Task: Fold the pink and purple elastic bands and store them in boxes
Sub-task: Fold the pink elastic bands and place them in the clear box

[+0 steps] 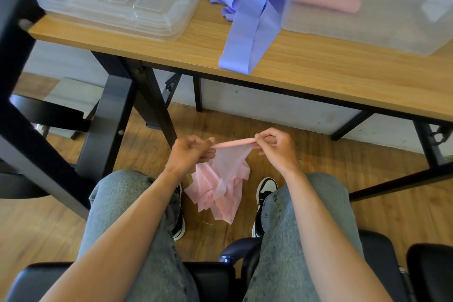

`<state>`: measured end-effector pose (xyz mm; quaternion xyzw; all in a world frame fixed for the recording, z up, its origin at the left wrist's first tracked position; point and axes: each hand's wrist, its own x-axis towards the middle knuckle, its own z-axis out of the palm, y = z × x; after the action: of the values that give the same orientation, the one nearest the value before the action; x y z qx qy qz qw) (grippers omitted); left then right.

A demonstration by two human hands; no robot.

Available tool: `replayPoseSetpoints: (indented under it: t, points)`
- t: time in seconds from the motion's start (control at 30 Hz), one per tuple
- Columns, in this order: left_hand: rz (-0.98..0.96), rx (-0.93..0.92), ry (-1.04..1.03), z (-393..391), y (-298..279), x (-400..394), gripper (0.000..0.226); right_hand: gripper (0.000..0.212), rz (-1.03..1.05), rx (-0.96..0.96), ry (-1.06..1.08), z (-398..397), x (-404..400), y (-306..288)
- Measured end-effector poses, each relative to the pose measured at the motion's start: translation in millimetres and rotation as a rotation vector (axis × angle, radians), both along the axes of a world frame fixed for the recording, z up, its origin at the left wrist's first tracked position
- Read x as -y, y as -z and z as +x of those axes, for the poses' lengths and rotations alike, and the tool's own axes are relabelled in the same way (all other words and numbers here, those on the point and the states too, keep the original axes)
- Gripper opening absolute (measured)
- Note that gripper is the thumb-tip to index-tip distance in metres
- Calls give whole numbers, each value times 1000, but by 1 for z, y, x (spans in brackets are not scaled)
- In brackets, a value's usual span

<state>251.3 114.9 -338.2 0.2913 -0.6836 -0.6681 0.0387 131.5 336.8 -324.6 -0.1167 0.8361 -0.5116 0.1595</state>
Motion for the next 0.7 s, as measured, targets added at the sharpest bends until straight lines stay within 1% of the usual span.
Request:
replayPoseSetpoints:
  t: [0.13, 0.27, 0.33, 0.43, 0.57, 0.63, 0.7]
  points:
    - [95, 12, -2, 1, -2, 2, 22, 6, -40, 8, 6, -1, 0, -1]
    - [251, 39, 34, 1, -3, 3, 31, 33, -15, 60, 29, -3, -2, 3]
    - [239, 54, 61, 1, -1, 4, 28, 30, -10, 98, 16, -4, -4, 4]
    - [132, 58, 140, 2, 4, 8, 19, 21, 23, 123, 3, -6, -7, 6]
    - [-80, 52, 202, 4, 9, 11, 13, 14, 111, 32, -78, -3, -7, 7]
    - [-221, 16, 198, 4, 9, 9, 10, 11, 186, -3, -113, -2, -5, 9]
    - [-403, -35, 185, 5, 7, 4, 9, 7, 223, -8, -119, -1, -3, 10]
